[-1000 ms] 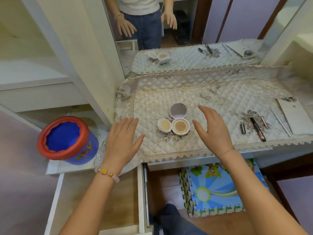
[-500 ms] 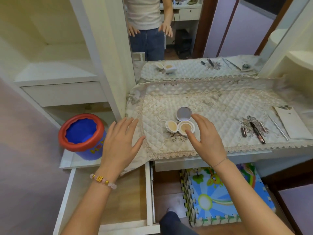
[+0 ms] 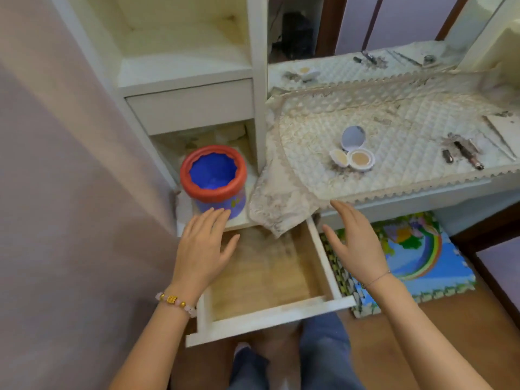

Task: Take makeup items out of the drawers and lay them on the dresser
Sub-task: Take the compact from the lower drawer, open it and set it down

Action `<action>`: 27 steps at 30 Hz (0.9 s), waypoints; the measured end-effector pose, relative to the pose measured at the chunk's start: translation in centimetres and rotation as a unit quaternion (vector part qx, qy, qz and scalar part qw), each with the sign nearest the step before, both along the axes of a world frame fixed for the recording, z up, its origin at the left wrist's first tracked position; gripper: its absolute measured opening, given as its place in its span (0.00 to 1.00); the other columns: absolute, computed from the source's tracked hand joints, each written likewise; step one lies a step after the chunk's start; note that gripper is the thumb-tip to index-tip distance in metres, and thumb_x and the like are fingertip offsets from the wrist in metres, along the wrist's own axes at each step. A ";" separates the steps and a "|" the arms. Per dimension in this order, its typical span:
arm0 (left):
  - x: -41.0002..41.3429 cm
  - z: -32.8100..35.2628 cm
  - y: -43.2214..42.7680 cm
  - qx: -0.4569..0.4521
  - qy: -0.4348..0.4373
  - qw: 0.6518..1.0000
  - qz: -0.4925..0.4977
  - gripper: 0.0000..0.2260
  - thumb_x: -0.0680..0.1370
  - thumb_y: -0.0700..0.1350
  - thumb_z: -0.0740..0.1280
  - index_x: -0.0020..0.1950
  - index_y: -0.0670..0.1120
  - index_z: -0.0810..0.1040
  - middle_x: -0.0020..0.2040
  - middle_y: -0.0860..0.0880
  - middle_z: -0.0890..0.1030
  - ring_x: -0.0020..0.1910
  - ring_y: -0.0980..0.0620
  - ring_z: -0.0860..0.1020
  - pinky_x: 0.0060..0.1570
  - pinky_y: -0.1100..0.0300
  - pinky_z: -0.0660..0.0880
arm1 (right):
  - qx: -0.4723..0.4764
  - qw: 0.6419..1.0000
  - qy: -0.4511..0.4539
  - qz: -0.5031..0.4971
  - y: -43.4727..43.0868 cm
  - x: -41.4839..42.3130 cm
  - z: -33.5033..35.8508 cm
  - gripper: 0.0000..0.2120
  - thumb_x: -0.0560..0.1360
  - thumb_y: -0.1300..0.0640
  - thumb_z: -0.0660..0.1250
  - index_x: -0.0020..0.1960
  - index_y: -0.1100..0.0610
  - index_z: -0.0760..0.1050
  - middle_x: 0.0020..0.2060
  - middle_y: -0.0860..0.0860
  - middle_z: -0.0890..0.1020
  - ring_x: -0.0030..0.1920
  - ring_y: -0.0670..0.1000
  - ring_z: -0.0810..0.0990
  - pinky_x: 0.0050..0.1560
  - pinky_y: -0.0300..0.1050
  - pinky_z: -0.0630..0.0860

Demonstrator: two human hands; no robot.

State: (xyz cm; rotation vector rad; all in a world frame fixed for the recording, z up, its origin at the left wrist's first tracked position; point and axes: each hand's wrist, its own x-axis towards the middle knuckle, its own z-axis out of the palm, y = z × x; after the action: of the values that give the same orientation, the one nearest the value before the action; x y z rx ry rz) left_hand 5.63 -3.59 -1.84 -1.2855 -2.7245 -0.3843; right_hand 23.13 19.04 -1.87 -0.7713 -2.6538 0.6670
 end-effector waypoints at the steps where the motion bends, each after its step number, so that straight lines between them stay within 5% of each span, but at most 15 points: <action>1: -0.4 -0.5 -1.3 -0.012 -0.012 1.000 -0.005 0.24 0.75 0.56 0.56 0.63 0.41 0.74 0.60 0.43 0.79 0.60 0.43 0.75 0.60 0.48 0.70 | -0.003 1.000 -0.006 -0.010 -1.4 0.2 -0.4 0.25 0.77 0.50 0.62 0.70 0.58 0.64 0.68 0.54 0.71 0.68 0.53 0.68 0.67 0.41 0.61; 6: -2.4 -3.4 -5.4 -0.052 -0.071 0.996 -0.012 0.24 0.78 0.54 0.59 0.69 0.41 0.68 0.68 0.42 0.71 0.68 0.44 0.68 0.68 0.49 0.63 | -0.066 0.996 0.007 -0.052 -7.9 0.9 -2.1 0.22 0.76 0.54 0.64 0.68 0.59 0.68 0.64 0.55 0.74 0.65 0.54 0.71 0.64 0.44 0.66; 10: -3.8 -5.2 -5.9 -0.061 -0.118 0.991 -0.032 0.26 0.79 0.53 0.60 0.73 0.43 0.60 0.74 0.44 0.61 0.74 0.47 0.58 0.71 0.53 0.55 | -0.255 0.954 0.046 -0.152 -11.4 1.6 -3.9 0.20 0.77 0.54 0.63 0.68 0.54 0.67 0.65 0.50 0.72 0.66 0.49 0.69 0.67 0.47 0.66; 12: -4.5 -5.7 -5.4 -0.063 -0.122 0.989 -0.053 0.27 0.79 0.52 0.60 0.73 0.41 0.59 0.74 0.42 0.61 0.74 0.46 0.57 0.72 0.53 0.54 | -0.386 0.886 0.100 -0.235 -12.6 2.0 -4.6 0.17 0.77 0.55 0.63 0.65 0.53 0.70 0.63 0.51 0.74 0.65 0.51 0.71 0.66 0.50 0.68; 16: -5.9 -6.6 -3.9 -0.075 -0.113 0.988 -0.076 0.27 0.78 0.51 0.61 0.72 0.39 0.61 0.73 0.39 0.63 0.73 0.43 0.59 0.72 0.49 0.55 | -0.589 0.636 0.228 -0.443 -14.6 2.8 -5.5 0.16 0.79 0.59 0.60 0.65 0.62 0.69 0.60 0.59 0.75 0.58 0.56 0.76 0.58 0.50 0.73; 18: -6.3 -7.3 -3.4 -0.091 -0.120 0.986 -0.077 0.28 0.78 0.52 0.61 0.73 0.39 0.59 0.73 0.40 0.62 0.73 0.43 0.58 0.72 0.49 0.54 | -0.634 0.562 0.219 -0.484 -15.8 3.4 -6.2 0.20 0.79 0.55 0.59 0.68 0.64 0.67 0.62 0.60 0.74 0.58 0.56 0.75 0.59 0.51 0.73; 22: -6.7 -8.3 -3.2 -0.116 -0.130 0.981 -0.083 0.28 0.79 0.53 0.58 0.74 0.41 0.56 0.76 0.42 0.57 0.75 0.45 0.54 0.73 0.50 0.51 | -0.737 0.456 0.187 -0.462 -17.3 3.7 -6.9 0.27 0.79 0.49 0.57 0.71 0.64 0.60 0.69 0.61 0.68 0.68 0.59 0.68 0.68 0.56 0.66; 27: -7.0 -8.8 -3.7 -0.130 -0.146 0.977 -0.083 0.28 0.79 0.54 0.57 0.75 0.42 0.54 0.77 0.44 0.53 0.75 0.47 0.51 0.73 0.51 0.49 | -0.776 0.417 0.215 -0.421 -17.3 2.9 -6.6 0.32 0.79 0.45 0.54 0.73 0.67 0.55 0.72 0.63 0.62 0.72 0.60 0.62 0.71 0.56 0.61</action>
State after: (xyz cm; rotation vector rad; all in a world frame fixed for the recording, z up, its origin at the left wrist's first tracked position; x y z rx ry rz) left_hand -1.33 -7.33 -10.62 -1.6509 -2.9983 -0.2529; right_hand 26.04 1.74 -8.44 -1.6259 -0.1716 2.3225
